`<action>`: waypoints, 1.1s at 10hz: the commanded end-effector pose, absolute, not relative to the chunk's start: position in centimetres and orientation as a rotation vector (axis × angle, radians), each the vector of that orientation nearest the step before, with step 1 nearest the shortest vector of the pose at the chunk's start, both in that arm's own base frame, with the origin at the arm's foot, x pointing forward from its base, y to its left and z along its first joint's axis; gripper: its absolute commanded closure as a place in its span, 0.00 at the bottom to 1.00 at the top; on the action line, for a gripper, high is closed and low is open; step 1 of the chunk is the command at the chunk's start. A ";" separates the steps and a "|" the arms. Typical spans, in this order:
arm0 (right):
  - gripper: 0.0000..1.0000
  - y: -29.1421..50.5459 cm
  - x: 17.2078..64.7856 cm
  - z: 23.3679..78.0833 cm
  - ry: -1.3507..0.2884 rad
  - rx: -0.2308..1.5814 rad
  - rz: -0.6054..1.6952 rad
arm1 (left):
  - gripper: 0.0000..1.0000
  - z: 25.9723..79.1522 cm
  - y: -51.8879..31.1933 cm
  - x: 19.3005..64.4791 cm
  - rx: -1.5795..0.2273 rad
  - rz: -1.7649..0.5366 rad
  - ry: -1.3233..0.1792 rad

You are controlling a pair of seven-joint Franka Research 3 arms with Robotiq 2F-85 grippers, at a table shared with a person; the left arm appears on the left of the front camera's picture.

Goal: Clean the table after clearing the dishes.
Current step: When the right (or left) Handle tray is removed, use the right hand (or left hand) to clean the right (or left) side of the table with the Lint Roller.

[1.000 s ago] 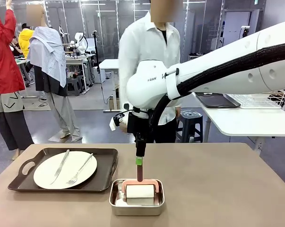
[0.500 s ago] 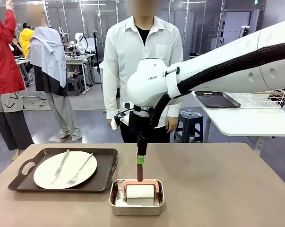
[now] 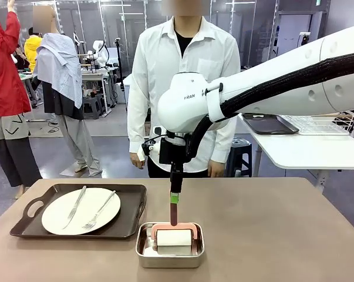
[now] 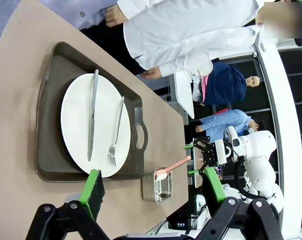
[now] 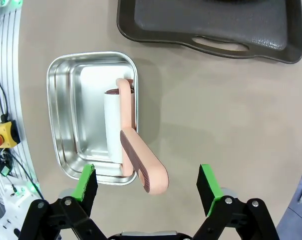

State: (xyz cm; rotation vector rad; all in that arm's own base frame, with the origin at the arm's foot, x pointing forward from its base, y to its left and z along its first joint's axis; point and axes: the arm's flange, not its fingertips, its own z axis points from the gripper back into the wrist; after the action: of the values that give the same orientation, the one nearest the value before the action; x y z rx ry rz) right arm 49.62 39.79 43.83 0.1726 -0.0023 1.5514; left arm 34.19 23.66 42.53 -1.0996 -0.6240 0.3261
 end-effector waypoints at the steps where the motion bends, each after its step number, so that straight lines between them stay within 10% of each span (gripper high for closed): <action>1: 0.00 40.0 49.4 43.7 -0.015 0.182 1.548 | 0.00 42.7 23.9 34.1 -1.113 0.319 -0.634; 4: 0.00 36.8 51.9 46.5 -0.041 0.297 1.396 | 0.00 42.7 23.9 34.1 -1.113 0.319 -0.634; 11: 0.00 -1.1 54.6 45.9 -0.230 1.013 -0.005 | 0.00 42.7 23.9 34.1 -1.113 0.319 -0.634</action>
State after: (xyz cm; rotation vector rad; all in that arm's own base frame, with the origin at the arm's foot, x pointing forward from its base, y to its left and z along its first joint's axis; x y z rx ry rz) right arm 56.85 -0.46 46.80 0.7913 -0.0981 0.4284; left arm 34.24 23.60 42.54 -1.0992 -0.6229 0.3244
